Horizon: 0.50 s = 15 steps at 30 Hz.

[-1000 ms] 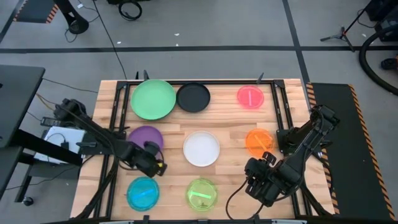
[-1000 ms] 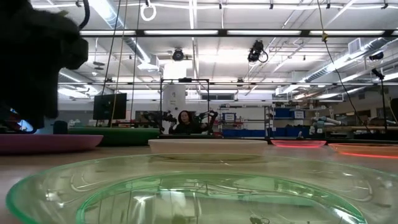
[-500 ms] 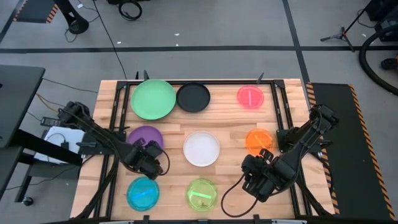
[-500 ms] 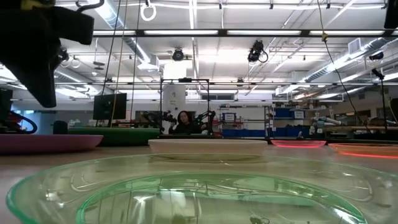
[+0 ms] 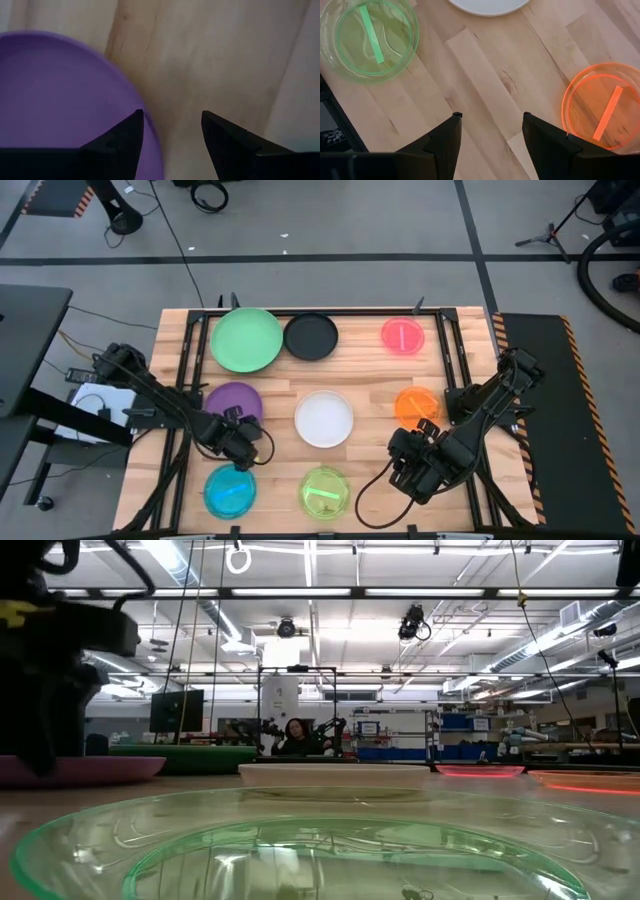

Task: Stack plastic plates
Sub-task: Stack the purple plate on top of the light green plate

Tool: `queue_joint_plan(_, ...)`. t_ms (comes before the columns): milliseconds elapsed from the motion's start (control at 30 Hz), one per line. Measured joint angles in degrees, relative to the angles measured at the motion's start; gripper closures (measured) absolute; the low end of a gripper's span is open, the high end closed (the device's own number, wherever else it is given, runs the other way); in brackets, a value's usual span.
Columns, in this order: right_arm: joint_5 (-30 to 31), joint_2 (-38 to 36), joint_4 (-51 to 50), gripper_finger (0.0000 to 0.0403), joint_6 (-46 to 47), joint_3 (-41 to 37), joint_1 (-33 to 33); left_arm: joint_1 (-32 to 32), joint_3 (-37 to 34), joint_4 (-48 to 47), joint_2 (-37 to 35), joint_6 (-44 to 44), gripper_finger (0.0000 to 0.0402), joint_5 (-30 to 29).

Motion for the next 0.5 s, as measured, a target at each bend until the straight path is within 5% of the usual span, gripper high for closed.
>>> queue_joint_plan(300, -0.02, 0.00, -0.01, 0.0186, -0.61, 0.00, 0.00, 0.07, -3.40, -1.12, -0.02, 2.47, 0.0211, 0.40)
queue_joint_plan(500, -2.93, -0.17, -0.31, 0.0186, -2.65, 0.00, -0.39, 0.09, -3.20, -4.03, -0.04, 2.47, 0.0293, 0.63)
